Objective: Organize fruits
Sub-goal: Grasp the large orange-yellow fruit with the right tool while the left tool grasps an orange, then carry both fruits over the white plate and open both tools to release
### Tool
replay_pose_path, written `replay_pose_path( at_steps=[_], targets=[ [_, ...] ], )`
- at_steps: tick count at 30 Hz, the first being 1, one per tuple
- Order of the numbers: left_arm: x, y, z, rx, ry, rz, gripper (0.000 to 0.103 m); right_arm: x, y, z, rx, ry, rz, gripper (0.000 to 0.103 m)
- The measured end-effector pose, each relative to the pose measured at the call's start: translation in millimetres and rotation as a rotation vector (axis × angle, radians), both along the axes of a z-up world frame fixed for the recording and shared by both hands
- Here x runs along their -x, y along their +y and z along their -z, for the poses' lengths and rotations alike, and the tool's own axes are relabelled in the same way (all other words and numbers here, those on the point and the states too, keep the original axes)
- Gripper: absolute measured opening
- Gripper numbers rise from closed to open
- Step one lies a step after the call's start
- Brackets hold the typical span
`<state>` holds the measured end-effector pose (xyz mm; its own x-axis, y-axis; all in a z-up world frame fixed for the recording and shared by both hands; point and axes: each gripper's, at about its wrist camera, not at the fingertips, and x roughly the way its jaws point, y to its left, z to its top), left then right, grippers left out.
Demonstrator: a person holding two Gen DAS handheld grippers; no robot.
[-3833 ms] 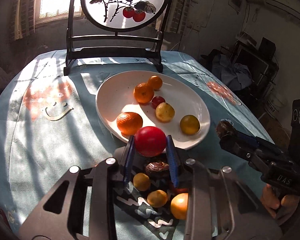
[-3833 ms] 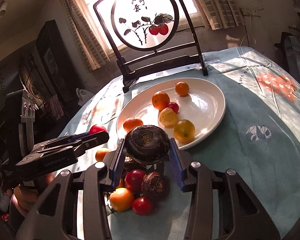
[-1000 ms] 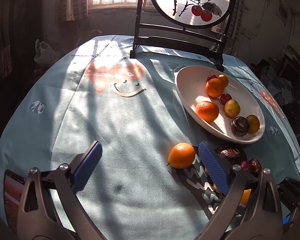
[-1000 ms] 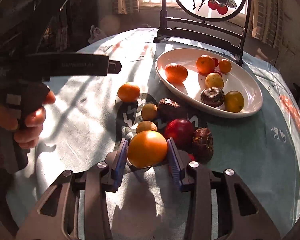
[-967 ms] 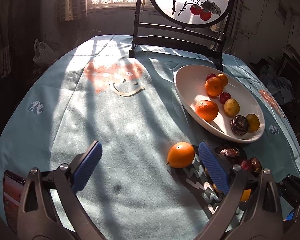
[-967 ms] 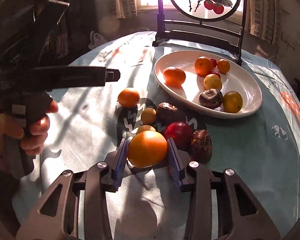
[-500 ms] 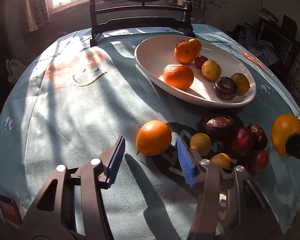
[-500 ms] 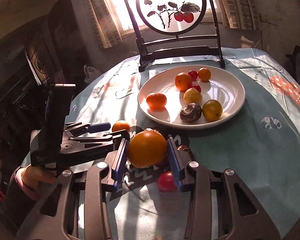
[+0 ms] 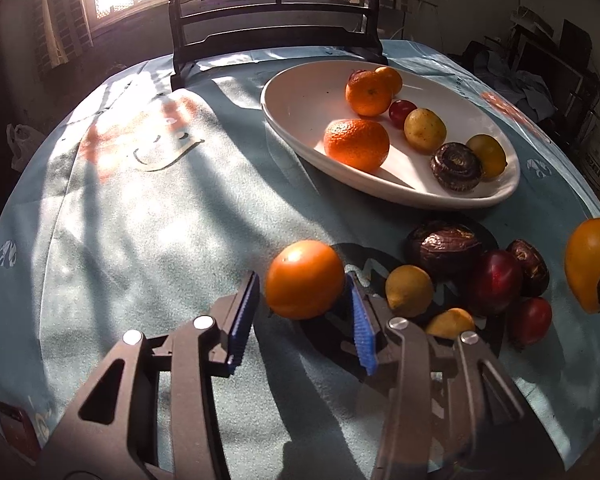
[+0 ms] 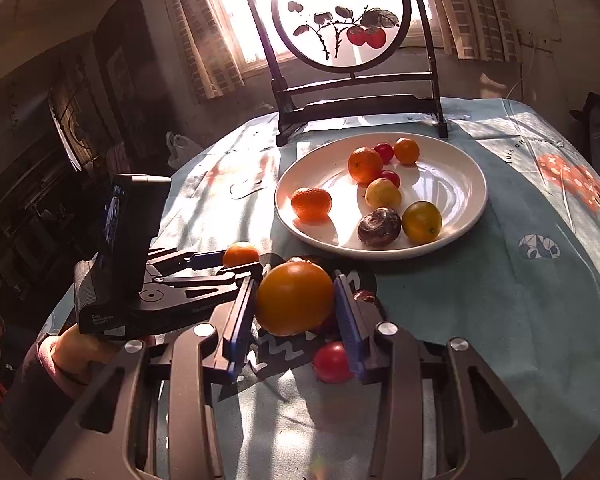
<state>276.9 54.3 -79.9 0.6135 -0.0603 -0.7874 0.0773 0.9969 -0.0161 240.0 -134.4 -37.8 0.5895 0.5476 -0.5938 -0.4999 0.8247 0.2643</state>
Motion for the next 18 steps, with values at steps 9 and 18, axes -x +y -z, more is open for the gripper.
replay_pose_path(
  at_steps=[9, 18],
  targets=[
    [0, -5, 3, -0.031, -0.011, 0.022, 0.038, 1, 2, 3, 0.02, 0.001, -0.004, 0.04],
    [10, -2, -8, 0.021, -0.023, 0.022, 0.038, -1, 4, 6, 0.035, 0.002, -0.006, 0.041]
  ],
)
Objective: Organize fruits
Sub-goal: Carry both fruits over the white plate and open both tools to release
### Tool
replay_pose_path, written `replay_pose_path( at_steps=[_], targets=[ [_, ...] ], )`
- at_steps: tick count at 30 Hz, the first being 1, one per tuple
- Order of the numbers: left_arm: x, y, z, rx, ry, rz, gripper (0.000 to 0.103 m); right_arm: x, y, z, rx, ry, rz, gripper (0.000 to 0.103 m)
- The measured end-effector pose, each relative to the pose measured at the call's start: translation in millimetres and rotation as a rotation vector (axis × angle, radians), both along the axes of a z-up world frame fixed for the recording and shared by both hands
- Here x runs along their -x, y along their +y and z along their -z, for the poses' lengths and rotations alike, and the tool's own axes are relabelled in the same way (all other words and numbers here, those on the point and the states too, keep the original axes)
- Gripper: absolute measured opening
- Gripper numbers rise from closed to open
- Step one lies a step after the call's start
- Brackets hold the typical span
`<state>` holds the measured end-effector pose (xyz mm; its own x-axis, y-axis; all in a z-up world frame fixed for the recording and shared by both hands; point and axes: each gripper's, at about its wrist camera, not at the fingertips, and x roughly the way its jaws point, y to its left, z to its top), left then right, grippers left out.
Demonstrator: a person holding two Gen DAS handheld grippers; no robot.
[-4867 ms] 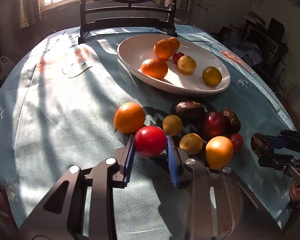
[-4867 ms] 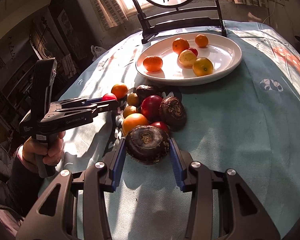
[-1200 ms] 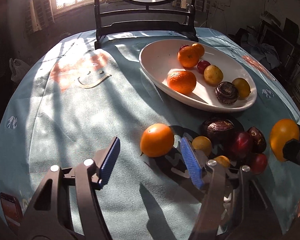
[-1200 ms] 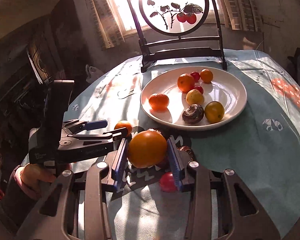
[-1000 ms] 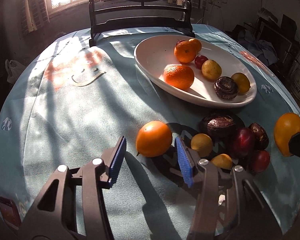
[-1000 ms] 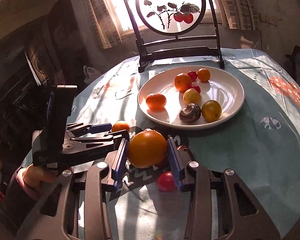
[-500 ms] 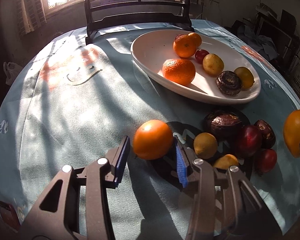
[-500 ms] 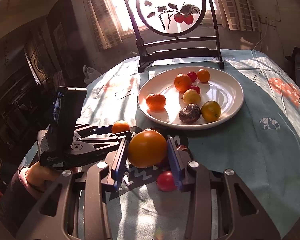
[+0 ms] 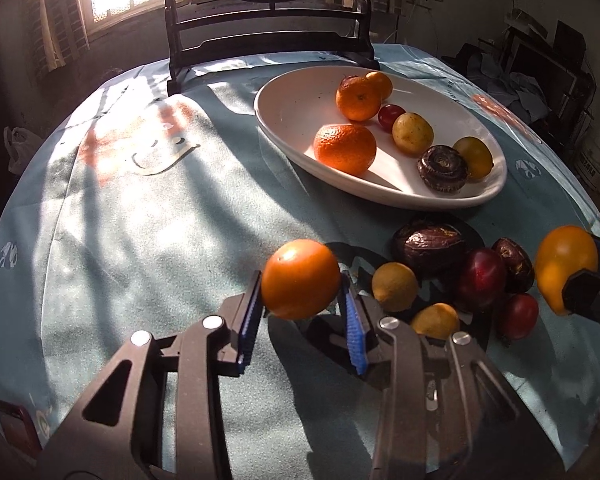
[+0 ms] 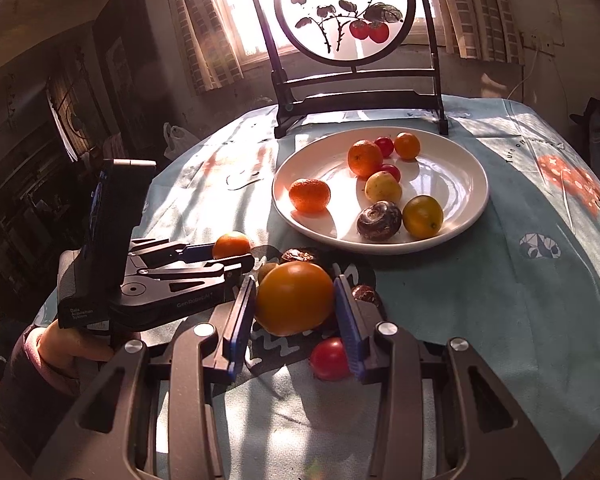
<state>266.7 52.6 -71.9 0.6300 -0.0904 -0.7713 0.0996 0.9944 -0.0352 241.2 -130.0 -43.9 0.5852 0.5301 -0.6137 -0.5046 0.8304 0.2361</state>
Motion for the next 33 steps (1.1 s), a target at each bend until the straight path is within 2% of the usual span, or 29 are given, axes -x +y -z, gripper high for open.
replay_pose_path(
  at_steps=[2, 5, 10, 16, 23, 25, 26, 27, 30, 33],
  targets=[
    [5, -1, -7, 0.044, -0.013, 0.02, 0.038, -2, -2, -1, -0.023, 0.008, -0.017, 0.041],
    [9, -6, -23, 0.104, -0.058, 0.053, 0.038, -14, -14, -4, -0.138, 0.058, -0.031, 0.041],
    [-7, -23, -48, 0.124, -0.137, 0.061, 0.038, -43, -40, -14, -0.209, 0.012, 0.116, 0.041],
    [-61, -37, -48, 0.134, -0.125, 0.037, 0.038, -86, -54, -9, -0.181, -0.032, 0.239, 0.04],
    [-90, -43, -37, 0.088, -0.103, 0.019, 0.038, -126, -53, 7, -0.159, -0.013, 0.266, 0.042],
    [-87, -41, -38, 0.083, -0.111, -0.002, 0.063, -128, -51, 6, -0.145, -0.016, 0.269, 0.047],
    [-82, -40, -41, 0.073, -0.137, -0.018, 0.09, -126, -51, 5, -0.137, -0.013, 0.272, 0.054],
    [-76, -38, -47, 0.06, -0.171, -0.035, 0.096, -123, -52, 3, -0.144, -0.014, 0.266, 0.062],
    [-58, -36, -59, 0.032, -0.192, -0.031, 0.101, -105, -54, -9, -0.183, -0.034, 0.216, 0.062],
    [-34, -30, -57, 0.016, -0.188, -0.037, 0.101, -84, -51, -13, -0.183, -0.008, 0.119, 0.062]
  ],
)
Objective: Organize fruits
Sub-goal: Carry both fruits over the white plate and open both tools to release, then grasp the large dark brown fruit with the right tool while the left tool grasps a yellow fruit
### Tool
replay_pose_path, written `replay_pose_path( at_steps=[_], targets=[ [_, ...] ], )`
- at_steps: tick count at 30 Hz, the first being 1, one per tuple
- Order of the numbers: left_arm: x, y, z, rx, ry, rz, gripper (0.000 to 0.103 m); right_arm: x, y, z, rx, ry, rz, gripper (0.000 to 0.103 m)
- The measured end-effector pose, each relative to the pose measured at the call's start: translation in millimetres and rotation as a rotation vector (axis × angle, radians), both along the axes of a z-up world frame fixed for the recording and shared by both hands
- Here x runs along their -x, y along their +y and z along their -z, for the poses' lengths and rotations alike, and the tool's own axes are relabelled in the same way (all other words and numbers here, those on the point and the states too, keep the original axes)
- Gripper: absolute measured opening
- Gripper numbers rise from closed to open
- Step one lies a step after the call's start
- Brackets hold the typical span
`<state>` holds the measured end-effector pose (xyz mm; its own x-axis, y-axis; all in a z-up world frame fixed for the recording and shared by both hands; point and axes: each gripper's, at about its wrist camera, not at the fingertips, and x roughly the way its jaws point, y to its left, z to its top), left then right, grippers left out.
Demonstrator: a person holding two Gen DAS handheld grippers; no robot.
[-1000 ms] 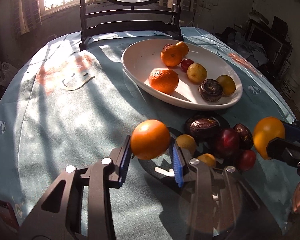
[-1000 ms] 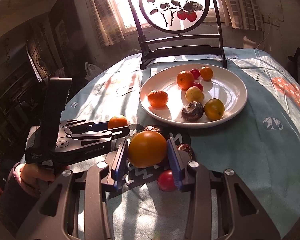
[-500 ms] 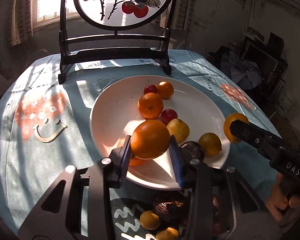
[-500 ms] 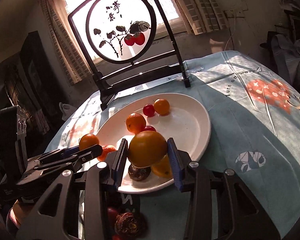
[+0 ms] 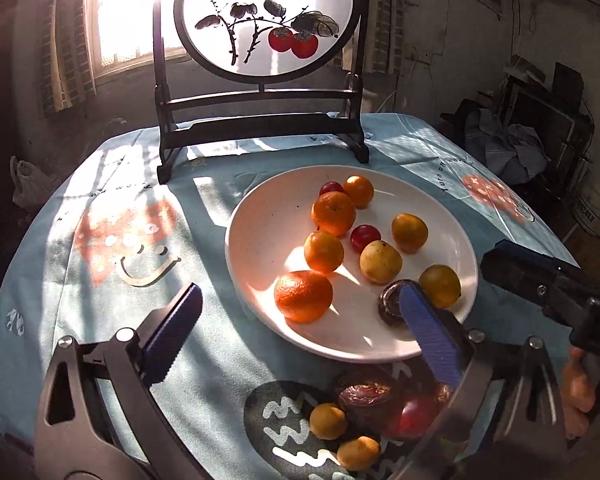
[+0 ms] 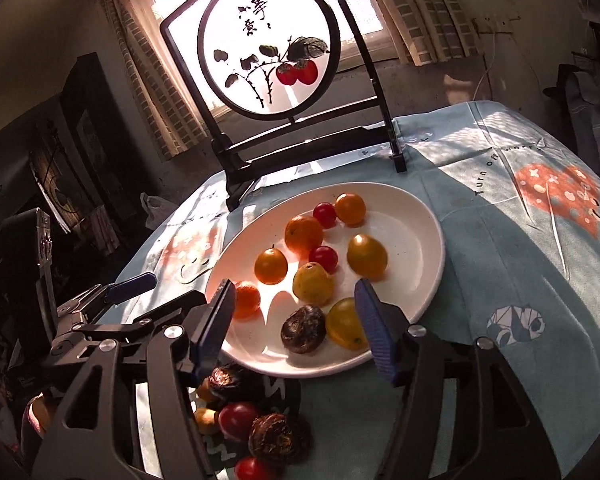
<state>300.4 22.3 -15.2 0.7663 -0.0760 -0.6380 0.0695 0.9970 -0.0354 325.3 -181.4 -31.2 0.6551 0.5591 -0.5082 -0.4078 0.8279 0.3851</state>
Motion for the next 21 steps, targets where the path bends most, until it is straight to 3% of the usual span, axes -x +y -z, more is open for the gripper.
replay_pose_path(
  at_steps=[5, 9, 14, 21],
  targets=[
    [35, 14, 14, -0.031, 0.007, -0.041, 0.101, 35, 12, 11, 0.051, 0.05, -0.13, 0.062],
    [49, 27, 19, 0.006, 0.031, -0.063, 0.101, 46, 22, 22, 0.094, 0.093, -0.145, 0.062],
    [57, 39, 11, 0.025, 0.0, -0.104, 0.101, 41, 24, 34, 0.12, 0.163, -0.149, 0.062],
    [56, 47, 11, 0.078, 0.015, -0.117, 0.101, 37, 22, 44, 0.127, 0.228, -0.164, 0.052]
  ],
)
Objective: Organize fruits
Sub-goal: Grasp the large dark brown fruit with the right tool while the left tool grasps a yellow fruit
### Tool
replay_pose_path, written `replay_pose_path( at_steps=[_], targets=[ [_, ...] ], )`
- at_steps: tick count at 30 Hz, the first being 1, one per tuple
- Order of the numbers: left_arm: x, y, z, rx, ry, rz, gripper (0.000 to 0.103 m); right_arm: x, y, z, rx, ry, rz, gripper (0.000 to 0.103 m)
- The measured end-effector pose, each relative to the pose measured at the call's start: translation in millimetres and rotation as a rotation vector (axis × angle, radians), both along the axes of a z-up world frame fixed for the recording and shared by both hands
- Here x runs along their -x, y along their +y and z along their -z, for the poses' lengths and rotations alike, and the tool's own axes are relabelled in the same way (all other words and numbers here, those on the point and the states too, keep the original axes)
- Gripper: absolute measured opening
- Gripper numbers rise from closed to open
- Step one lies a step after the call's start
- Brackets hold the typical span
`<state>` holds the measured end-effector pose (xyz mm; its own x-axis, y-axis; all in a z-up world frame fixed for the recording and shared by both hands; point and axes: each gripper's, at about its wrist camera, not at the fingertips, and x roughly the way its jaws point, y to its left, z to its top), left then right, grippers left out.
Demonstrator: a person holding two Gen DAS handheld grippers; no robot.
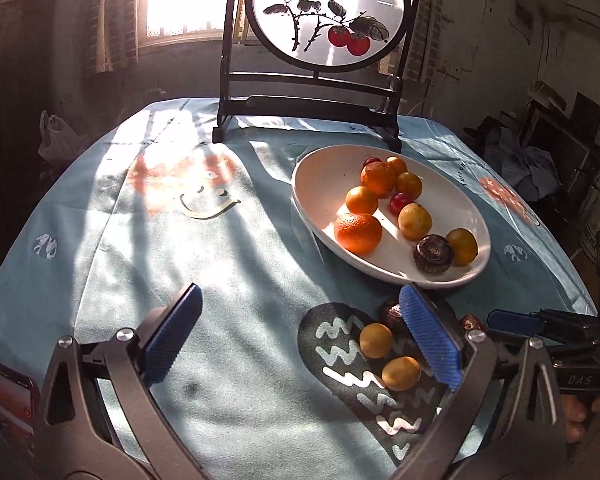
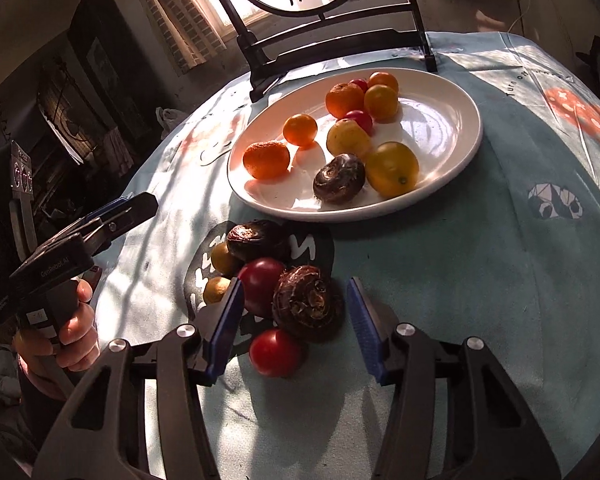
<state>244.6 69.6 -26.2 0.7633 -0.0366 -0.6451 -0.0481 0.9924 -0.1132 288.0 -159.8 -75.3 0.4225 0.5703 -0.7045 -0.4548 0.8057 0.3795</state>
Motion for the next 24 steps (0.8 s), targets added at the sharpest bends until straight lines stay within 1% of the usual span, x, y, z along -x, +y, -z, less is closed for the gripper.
replay_pose_path(
  at_steps=[5, 6, 8, 11, 15, 17, 21, 24],
  targets=[
    [1, -2, 0, -0.017, -0.001, 0.006, 0.101, -2, 0, 9, -0.003, 0.049, -0.008, 0.049],
    [2, -3, 0, -0.019, -0.002, 0.007, 0.101, -3, 0, 11, -0.005, 0.059, -0.01, 0.046],
    [2, -3, 0, -0.022, -0.002, 0.008, 0.101, -5, -1, 14, 0.001, 0.072, -0.006, 0.046],
    [2, -2, 0, -0.019, -0.002, 0.008, 0.101, -8, -3, 17, -0.025, 0.094, -0.009, 0.046],
    [2, -4, 1, -0.023, 0.004, 0.009, 0.101, -8, -3, 17, -0.035, 0.095, -0.01, 0.046],
    [1, -6, 2, -0.034, 0.007, 0.012, 0.101, -8, -4, 17, -0.038, 0.096, -0.006, 0.041],
    [3, -8, 2, -0.057, 0.003, 0.014, 0.101, -8, -5, 14, -0.035, 0.088, 0.007, 0.04],
    [3, -9, 3, -0.063, 0.009, 0.021, 0.101, -6, -10, 7, -0.057, 0.063, 0.021, 0.04]
  ],
)
